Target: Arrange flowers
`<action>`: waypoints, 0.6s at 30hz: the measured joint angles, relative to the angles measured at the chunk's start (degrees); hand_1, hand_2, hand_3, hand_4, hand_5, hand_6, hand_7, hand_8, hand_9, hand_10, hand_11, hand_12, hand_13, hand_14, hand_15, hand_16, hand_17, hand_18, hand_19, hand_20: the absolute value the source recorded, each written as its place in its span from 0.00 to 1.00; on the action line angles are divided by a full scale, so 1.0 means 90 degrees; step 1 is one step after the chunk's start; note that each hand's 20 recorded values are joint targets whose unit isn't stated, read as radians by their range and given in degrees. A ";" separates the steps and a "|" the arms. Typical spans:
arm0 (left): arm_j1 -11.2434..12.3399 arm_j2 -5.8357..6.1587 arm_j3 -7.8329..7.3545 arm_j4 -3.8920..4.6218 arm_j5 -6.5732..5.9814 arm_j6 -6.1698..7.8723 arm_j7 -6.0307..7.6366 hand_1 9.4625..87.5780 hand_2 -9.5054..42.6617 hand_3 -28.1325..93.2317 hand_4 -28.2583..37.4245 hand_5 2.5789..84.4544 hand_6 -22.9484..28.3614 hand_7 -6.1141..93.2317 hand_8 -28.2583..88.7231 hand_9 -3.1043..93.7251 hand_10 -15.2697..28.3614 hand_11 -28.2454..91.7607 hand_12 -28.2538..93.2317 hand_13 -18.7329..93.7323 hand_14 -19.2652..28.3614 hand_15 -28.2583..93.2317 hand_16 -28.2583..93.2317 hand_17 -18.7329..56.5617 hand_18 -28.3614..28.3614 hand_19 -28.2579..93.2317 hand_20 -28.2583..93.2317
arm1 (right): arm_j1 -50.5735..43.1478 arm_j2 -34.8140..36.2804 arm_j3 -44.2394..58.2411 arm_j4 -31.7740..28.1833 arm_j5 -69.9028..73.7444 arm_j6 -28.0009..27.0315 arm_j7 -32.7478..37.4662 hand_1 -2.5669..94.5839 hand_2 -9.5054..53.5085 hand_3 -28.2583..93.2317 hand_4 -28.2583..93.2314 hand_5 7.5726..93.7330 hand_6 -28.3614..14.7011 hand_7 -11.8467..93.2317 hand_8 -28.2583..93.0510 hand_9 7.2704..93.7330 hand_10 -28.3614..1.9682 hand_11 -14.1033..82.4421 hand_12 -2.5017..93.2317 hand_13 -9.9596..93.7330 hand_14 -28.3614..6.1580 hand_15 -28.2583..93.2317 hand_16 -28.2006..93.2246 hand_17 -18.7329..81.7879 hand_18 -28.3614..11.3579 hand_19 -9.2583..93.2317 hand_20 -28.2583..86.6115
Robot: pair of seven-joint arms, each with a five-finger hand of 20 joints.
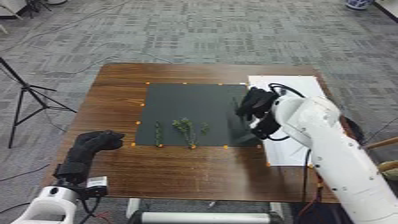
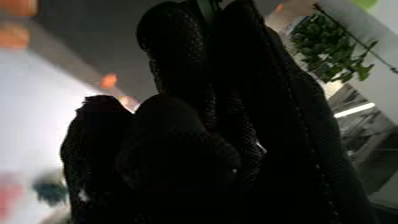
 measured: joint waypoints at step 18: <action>-0.0086 0.0008 0.0002 0.0001 0.0059 -0.0223 -0.0131 0.25 0.38 0.76 0.03 0.68 0.49 0.28 0.18 0.61 0.70 0.47 0.39 0.54 0.81 0.54 0.25 0.28 0.78 0.44 0.45 | -0.0169 -0.0603 -0.0207 0.0397 -0.0247 0.0334 0.0037 0.69 0.10 0.59 0.19 0.88 0.50 0.28 0.48 1.00 0.50 0.49 0.23 1.00 0.75 0.75 0.40 0.94 0.57 1.00 0.59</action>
